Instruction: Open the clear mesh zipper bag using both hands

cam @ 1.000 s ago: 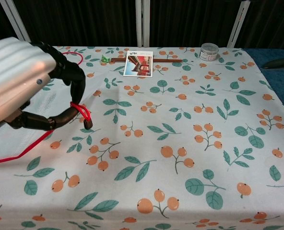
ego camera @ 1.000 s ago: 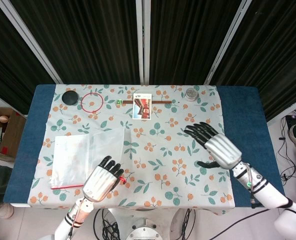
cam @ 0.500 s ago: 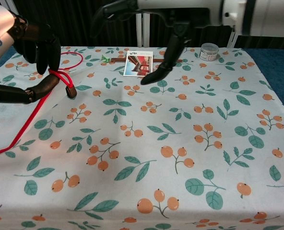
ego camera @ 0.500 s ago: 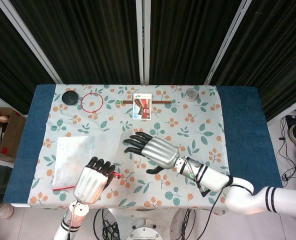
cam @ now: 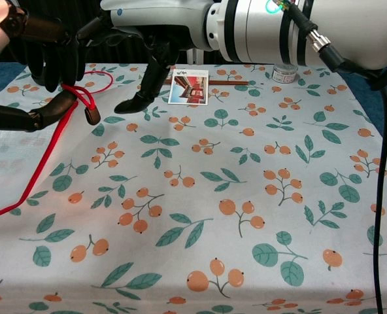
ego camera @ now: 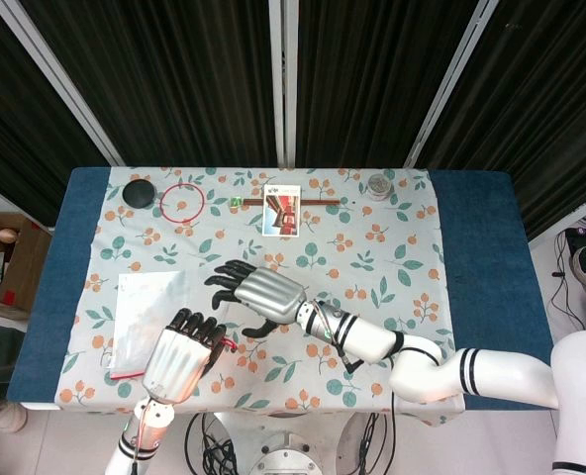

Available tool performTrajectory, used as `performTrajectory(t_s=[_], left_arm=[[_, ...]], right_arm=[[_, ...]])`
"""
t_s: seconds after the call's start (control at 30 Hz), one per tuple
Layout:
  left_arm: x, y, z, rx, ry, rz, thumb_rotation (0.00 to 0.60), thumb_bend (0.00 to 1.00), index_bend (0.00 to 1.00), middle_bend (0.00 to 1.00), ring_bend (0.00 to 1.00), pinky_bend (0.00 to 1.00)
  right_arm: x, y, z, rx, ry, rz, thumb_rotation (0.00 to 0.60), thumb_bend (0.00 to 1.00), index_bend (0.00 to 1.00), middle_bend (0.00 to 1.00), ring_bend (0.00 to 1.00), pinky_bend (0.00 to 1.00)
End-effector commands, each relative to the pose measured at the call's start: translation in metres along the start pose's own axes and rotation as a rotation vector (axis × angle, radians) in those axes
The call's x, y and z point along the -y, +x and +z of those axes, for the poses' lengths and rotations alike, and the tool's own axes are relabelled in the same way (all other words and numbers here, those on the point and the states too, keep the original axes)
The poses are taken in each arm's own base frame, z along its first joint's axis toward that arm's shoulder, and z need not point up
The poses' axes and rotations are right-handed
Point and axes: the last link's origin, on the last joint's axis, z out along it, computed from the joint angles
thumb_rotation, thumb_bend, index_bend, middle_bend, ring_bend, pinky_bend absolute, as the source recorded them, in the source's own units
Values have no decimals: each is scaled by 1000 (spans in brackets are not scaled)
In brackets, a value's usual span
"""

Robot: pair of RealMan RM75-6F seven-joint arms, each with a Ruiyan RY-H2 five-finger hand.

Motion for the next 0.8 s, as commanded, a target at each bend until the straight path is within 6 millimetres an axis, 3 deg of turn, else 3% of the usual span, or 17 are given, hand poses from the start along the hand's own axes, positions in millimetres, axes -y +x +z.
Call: performTrajectory(t_s=[0.03, 0.43, 0.8], left_arm=[[1, 0, 0, 3, 4, -1, 600, 388, 720, 623, 559, 511], [3, 0, 1, 1, 11, -7, 600, 388, 721, 623, 559, 511], [11, 1, -3, -1, 59, -25, 600, 389, 721, 623, 559, 511]], right_arm=[[1, -5, 9, 10, 13, 53, 600, 195, 363, 127, 0, 0], [1, -17, 25, 29, 32, 129, 600, 232, 454, 169, 0, 0], [3, -13, 43, -16, 23, 216, 600, 430, 761, 310, 70, 26]])
